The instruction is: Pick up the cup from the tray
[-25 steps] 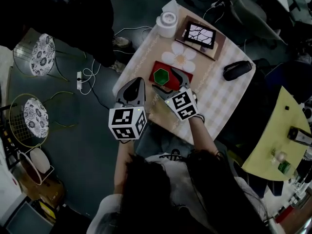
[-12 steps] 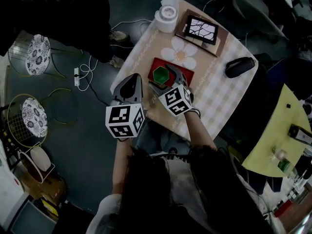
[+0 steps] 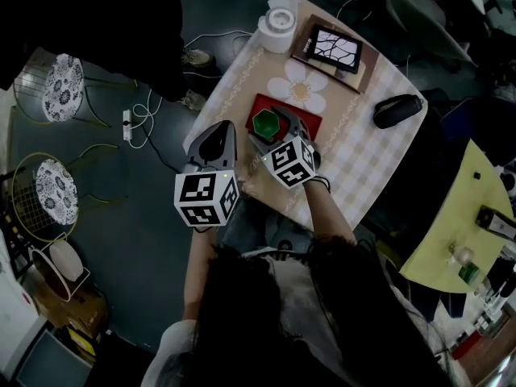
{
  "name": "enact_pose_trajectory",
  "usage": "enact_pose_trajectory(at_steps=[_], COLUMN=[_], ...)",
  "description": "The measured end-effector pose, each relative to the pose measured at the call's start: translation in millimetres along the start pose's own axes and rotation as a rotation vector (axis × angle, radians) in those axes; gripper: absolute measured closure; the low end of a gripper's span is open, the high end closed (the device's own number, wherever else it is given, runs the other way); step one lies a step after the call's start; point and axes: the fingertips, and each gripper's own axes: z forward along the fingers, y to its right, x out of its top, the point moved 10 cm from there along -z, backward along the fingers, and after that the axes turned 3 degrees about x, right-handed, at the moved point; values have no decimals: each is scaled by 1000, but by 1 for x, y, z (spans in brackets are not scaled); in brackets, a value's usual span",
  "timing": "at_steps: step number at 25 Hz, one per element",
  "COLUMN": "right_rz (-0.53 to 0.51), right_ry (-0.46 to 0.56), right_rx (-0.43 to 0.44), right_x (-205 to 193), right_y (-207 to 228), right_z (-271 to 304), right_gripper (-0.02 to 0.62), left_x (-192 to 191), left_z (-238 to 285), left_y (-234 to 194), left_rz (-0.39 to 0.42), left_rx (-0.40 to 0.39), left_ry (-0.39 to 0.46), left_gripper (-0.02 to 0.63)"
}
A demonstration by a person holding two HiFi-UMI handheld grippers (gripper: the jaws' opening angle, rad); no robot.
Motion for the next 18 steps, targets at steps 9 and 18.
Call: enact_pose_trajectory(at_steps=[9,18], right_rz=[10,1], right_ry=[23,28], right_rx=[-15,-65], right_x=[8,7], right_y=[-3,-1], right_z=[-6,-42], right_gripper=[255,255], left_x=[4,7], left_z=[-6,-7], left_y=[-2,20], left_rz=[13,25], left_rx=[3,-51], left_ry=[11,29], left_gripper=[597,597])
